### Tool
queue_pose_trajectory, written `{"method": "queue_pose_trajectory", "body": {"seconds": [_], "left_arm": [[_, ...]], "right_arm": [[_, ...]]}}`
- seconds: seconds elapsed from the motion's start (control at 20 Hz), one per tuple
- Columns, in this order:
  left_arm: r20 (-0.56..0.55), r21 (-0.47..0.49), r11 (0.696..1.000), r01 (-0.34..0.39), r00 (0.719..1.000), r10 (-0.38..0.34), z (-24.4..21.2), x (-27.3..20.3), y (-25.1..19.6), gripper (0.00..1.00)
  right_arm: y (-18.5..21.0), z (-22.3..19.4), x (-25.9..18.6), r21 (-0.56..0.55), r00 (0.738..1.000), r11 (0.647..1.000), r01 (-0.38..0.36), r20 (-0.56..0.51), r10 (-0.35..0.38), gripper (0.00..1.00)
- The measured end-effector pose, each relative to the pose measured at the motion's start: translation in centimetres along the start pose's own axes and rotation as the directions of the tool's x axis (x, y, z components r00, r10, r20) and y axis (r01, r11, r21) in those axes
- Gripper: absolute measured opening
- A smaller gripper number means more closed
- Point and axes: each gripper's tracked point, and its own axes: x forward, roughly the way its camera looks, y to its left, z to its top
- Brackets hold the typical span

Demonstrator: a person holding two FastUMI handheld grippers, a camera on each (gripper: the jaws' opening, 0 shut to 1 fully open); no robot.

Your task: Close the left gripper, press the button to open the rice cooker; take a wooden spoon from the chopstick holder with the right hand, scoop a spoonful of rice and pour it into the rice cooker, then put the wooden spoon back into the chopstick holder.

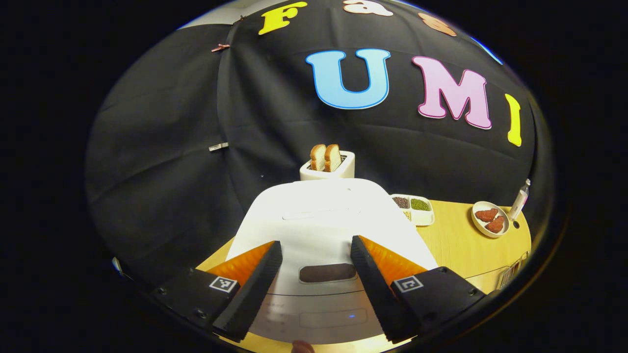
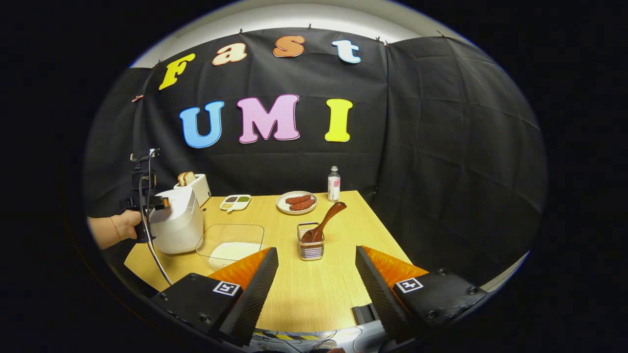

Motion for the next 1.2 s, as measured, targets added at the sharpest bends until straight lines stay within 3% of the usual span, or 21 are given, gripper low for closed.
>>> {"method": "queue_pose_trajectory", "body": {"seconds": [0.25, 0.4, 0.55, 0.75, 1.05, 1.2], "left_arm": [[-0.004, -0.048, 0.997, 0.059, 0.998, -0.060, 0.7, -0.6, 0.0, 0.99], [0.063, -0.067, 0.992, 0.108, 0.993, -0.104, 1.9, -2.0, -0.1, 0.95], [0.112, -0.011, 0.990, 0.142, 0.984, -0.140, 3.4, -4.1, -0.4, 0.95], [0.212, 0.006, 0.983, 0.182, 0.961, -0.179, 5.8, -9.3, 0.1, 0.95], [0.376, -0.016, 0.960, 0.279, 0.891, -0.253, 7.8, -20.3, 1.9, 0.95], [0.419, 0.023, 0.963, 0.270, 0.872, -0.254, 8.3, -25.5, 3.5, 0.95]], "right_arm": [[0.2, 1.1, -0.1, -0.010, 1.000, 1.000, -0.010, 0.026, 0.010, 0.99], [0.1, 1.7, -0.3, -0.002, 0.999, 1.000, -0.015, 0.038, 0.016, 0.99], [0.4, 1.9, -0.1, 0.000, 0.999, 1.000, -0.026, 0.044, 0.026, 0.99], [1.0, 3.6, 0.2, -0.029, 0.996, 0.998, -0.048, 0.080, 0.050, 0.99], [2.8, 8.4, 1.6, -0.060, 0.977, 0.993, -0.098, 0.183, 0.107, 0.98], [4.2, 11.4, 2.2, -0.083, 0.956, 0.988, -0.134, 0.252, 0.150, 0.98]]}}
